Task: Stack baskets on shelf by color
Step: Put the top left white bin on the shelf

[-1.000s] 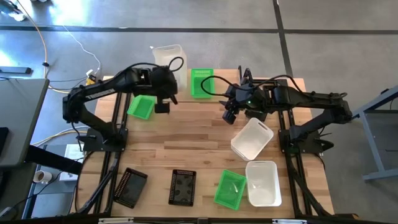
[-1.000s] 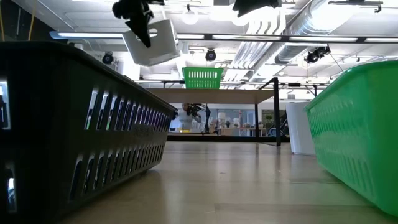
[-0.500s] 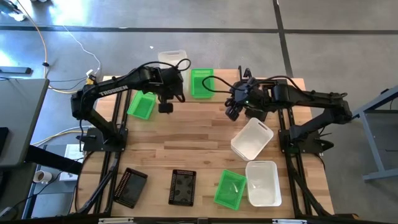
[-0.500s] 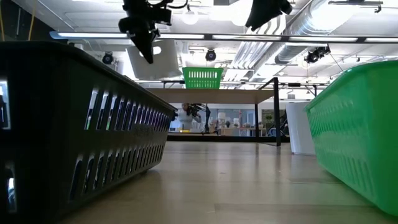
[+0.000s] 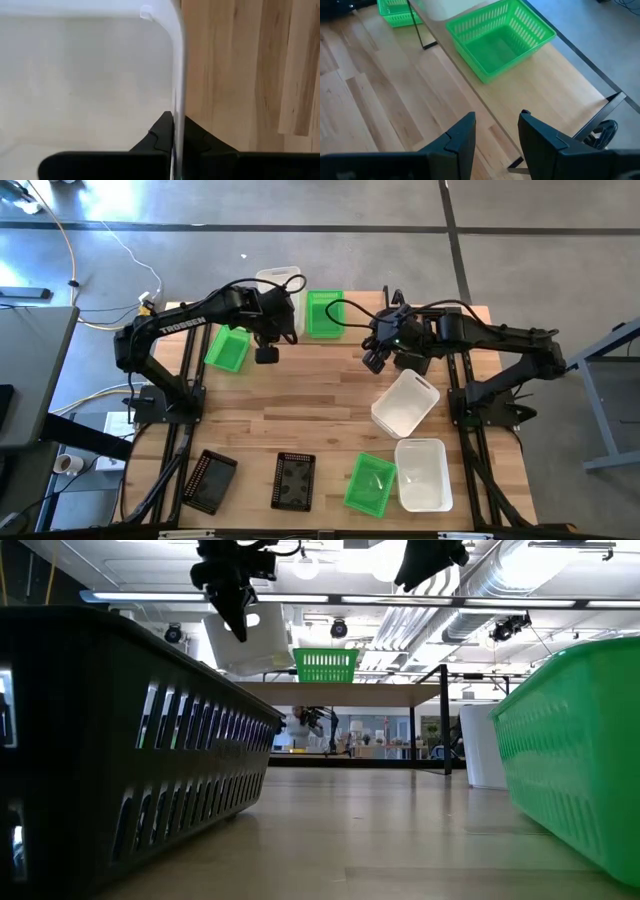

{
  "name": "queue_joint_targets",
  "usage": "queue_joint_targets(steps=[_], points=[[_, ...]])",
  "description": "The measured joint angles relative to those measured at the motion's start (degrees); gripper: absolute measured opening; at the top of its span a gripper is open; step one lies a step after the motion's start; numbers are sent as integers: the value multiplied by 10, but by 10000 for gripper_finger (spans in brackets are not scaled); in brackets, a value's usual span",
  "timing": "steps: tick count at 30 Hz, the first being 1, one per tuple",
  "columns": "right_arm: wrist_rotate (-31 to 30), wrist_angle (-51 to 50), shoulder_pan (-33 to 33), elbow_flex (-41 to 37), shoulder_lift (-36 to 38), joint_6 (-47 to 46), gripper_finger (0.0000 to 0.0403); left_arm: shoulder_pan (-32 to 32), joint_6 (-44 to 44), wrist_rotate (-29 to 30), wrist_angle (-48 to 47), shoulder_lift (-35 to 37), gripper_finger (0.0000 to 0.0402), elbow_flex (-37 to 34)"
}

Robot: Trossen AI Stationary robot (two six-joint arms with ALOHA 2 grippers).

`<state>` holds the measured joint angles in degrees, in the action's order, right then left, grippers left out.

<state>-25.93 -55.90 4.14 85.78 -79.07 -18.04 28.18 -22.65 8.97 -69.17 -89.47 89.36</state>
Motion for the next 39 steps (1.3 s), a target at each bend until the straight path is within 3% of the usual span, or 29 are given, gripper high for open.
queue_joint_targets(steps=[20,39], points=[[10,0,0,0,0,1,133,-1,2,27,1,-48,4,-1],[10,0,0,0,0,1,133,-1,-15,15,2,-48,68,0]])
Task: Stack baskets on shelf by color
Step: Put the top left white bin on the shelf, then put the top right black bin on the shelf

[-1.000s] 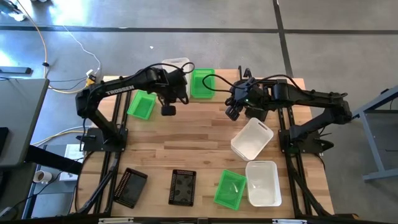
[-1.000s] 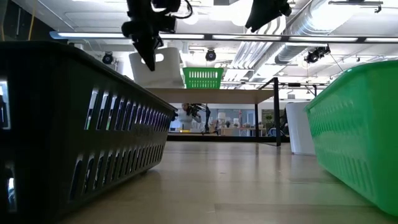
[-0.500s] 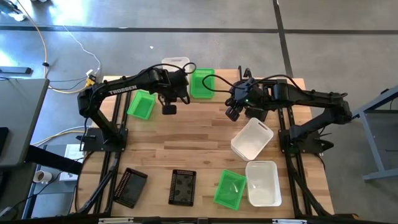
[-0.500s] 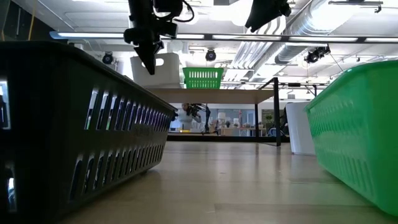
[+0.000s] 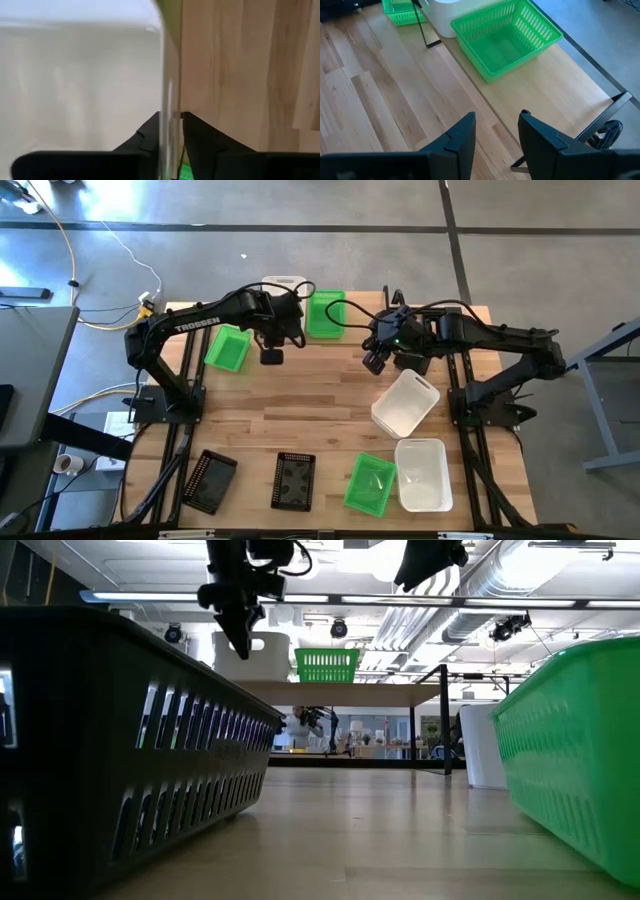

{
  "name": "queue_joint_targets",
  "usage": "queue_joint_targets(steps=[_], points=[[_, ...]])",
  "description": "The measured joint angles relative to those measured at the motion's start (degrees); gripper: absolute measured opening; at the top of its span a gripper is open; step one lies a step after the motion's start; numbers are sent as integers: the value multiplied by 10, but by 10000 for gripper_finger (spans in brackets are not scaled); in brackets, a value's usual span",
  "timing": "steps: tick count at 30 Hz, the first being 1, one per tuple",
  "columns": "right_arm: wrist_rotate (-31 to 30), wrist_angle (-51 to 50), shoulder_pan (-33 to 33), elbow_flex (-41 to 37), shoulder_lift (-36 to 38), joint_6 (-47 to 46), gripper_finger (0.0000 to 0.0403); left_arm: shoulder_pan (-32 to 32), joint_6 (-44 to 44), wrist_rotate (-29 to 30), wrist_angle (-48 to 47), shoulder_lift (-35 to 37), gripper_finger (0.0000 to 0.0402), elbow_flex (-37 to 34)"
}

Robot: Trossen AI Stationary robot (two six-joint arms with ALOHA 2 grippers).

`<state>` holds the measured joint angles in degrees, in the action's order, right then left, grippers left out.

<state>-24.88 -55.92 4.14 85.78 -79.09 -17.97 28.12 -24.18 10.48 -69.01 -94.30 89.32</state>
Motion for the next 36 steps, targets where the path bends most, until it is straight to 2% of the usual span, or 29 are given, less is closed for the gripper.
queue_joint_targets(steps=[12,20,25,32,36], points=[[0,0,0,0,0,0,133,0,11,-4,-1,17,137,0],[0,-34,0,0,0,0,133,0,30,9,-1,53,140,0],[5,-96,2,0,0,11,133,-1,64,7,-2,81,140,4],[39,-192,44,0,0,13,133,-6,133,4,-2,97,140,81],[42,-202,65,-18,1,13,133,-9,151,4,-1,101,140,119]])
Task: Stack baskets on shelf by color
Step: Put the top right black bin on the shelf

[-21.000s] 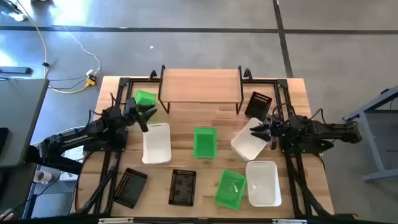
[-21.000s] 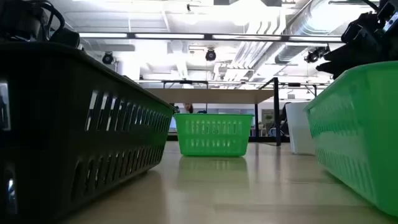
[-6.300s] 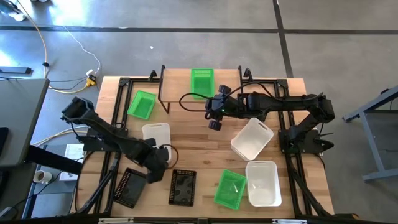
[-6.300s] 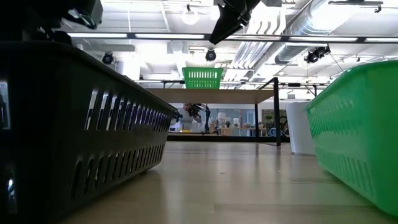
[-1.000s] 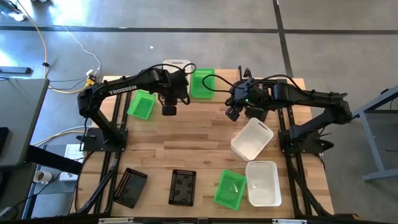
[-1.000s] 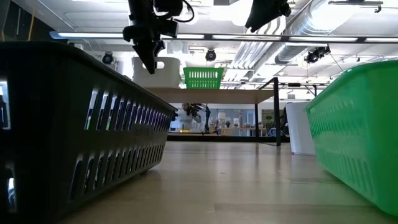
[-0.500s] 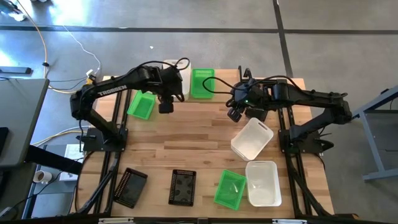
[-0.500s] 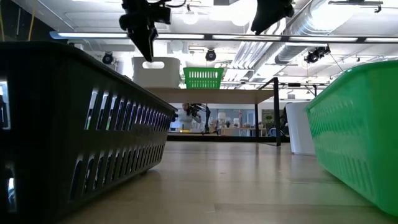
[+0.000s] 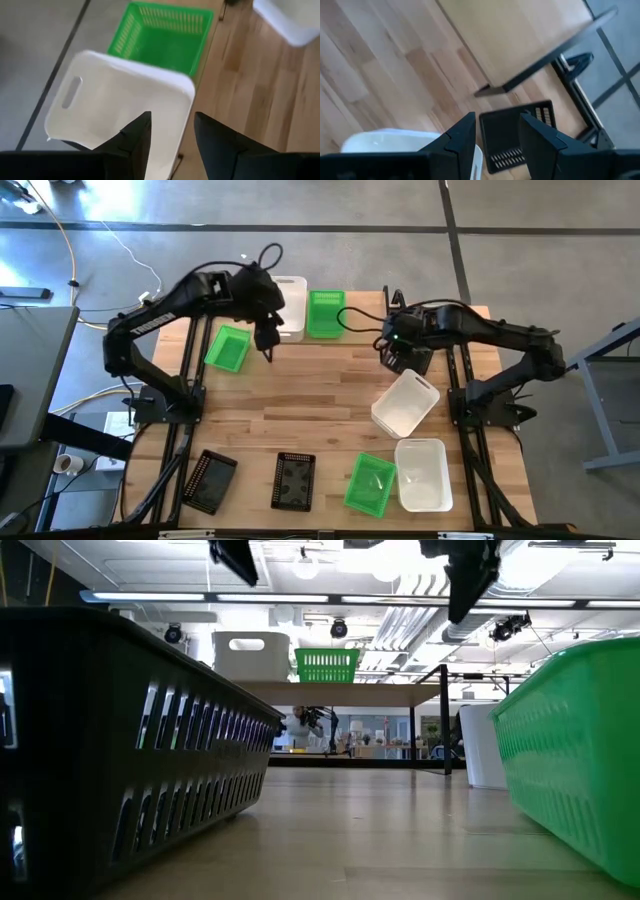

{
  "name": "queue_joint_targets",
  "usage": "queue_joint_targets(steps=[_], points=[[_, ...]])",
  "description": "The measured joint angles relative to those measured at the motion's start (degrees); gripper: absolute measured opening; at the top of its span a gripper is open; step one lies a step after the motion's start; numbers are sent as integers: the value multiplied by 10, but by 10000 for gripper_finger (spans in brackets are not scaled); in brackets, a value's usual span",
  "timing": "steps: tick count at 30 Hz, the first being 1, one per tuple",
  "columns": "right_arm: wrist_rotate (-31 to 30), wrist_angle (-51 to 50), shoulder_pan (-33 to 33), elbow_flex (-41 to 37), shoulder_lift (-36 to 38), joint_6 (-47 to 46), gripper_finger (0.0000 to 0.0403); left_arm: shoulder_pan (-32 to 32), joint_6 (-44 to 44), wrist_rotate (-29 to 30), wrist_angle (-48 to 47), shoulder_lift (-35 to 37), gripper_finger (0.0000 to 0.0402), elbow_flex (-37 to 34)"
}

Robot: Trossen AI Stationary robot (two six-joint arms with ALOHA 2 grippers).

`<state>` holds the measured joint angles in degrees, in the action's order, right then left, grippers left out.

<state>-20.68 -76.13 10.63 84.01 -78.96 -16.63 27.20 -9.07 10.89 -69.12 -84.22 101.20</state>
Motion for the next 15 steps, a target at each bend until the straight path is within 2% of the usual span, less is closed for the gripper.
queue_joint_targets(steps=[7,15], points=[[44,4,27,-104,28,-1,133,-4,-2,-1,-1,0,140,12],[99,84,89,-226,99,-39,133,-3,-30,-1,-1,0,140,12]])
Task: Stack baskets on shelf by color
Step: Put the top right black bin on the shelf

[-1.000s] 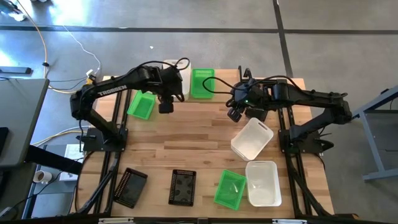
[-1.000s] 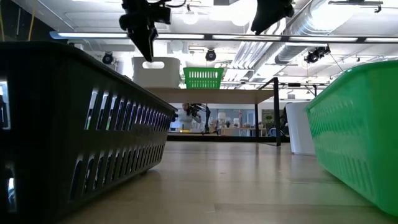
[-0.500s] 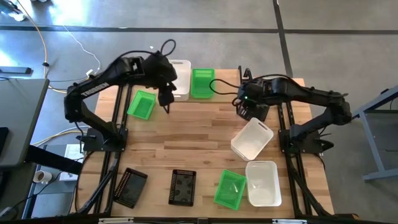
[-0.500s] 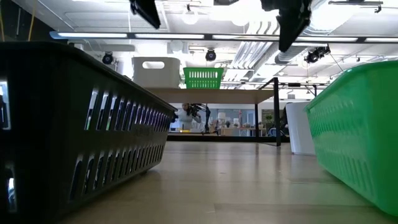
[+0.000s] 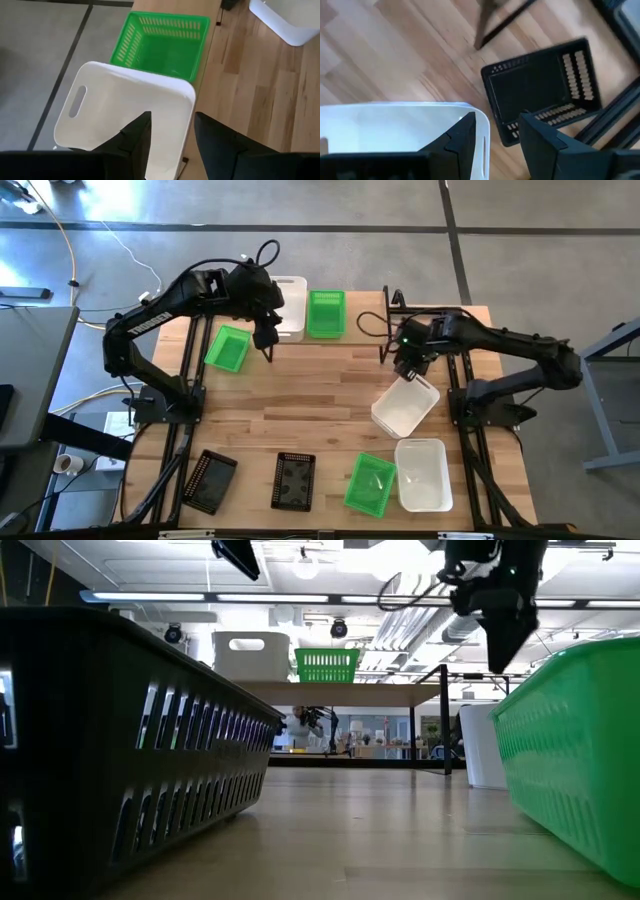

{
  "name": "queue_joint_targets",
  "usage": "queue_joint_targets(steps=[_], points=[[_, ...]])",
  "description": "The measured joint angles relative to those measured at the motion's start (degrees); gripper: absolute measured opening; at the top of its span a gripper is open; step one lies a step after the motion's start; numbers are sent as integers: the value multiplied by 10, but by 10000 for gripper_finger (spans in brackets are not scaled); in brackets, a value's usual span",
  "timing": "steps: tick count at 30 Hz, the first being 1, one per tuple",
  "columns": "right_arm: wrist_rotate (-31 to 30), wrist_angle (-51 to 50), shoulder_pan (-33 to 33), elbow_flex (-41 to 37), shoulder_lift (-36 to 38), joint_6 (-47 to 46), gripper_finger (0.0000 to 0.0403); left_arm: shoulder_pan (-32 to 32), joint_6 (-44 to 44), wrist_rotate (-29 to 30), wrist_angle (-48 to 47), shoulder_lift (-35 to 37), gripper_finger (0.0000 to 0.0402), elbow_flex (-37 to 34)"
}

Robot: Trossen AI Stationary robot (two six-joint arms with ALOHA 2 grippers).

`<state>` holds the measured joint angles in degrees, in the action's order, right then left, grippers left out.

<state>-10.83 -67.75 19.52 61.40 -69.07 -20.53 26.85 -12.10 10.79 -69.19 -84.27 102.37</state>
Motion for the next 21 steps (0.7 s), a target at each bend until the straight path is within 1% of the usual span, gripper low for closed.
queue_joint_targets(steps=[9,17,21], points=[[32,37,90,-61,48,-79,133,0,-1,1,0,0,140,0],[26,41,168,-64,48,-184,133,0,-1,1,0,0,140,0],[21,36,205,-64,48,-219,133,0,-1,1,0,0,140,0]])
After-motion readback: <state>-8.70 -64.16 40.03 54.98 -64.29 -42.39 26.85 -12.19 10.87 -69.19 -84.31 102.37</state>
